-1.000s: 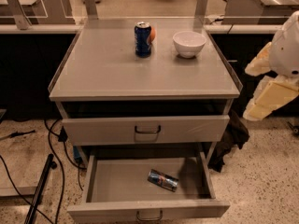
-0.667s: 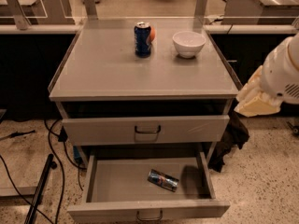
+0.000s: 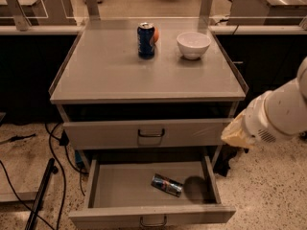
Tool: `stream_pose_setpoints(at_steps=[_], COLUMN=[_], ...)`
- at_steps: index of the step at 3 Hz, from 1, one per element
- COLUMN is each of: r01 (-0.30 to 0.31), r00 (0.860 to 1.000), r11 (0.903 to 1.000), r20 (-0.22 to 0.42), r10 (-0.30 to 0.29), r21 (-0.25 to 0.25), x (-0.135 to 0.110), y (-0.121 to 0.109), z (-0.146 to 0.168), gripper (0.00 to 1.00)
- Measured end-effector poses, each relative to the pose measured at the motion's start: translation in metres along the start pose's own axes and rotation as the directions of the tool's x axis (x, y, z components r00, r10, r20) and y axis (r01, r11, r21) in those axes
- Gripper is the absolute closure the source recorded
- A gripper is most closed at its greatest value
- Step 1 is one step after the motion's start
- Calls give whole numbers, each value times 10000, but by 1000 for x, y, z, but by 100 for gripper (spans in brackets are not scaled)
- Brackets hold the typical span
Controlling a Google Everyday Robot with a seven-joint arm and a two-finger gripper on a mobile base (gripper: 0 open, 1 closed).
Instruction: Pick redbull can from middle drawer and place on counter
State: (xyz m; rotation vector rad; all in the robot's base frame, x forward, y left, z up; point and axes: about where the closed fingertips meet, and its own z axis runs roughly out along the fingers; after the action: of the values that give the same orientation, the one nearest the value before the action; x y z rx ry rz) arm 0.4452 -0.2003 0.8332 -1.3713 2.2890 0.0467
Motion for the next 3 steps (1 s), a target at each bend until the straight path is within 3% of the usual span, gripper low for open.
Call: stream_pose_setpoints(at_steps=[1, 2, 3], r01=[-419, -419, -569], r00=[9987, 9987, 9982], r11=[9967, 9967, 9960], r20=[246, 246, 152], r10=[437, 437, 580], r21=[-702, -702, -682], x=[12, 12, 31], y=[32, 32, 36], z=[66, 66, 93], gripper=[100, 100, 100])
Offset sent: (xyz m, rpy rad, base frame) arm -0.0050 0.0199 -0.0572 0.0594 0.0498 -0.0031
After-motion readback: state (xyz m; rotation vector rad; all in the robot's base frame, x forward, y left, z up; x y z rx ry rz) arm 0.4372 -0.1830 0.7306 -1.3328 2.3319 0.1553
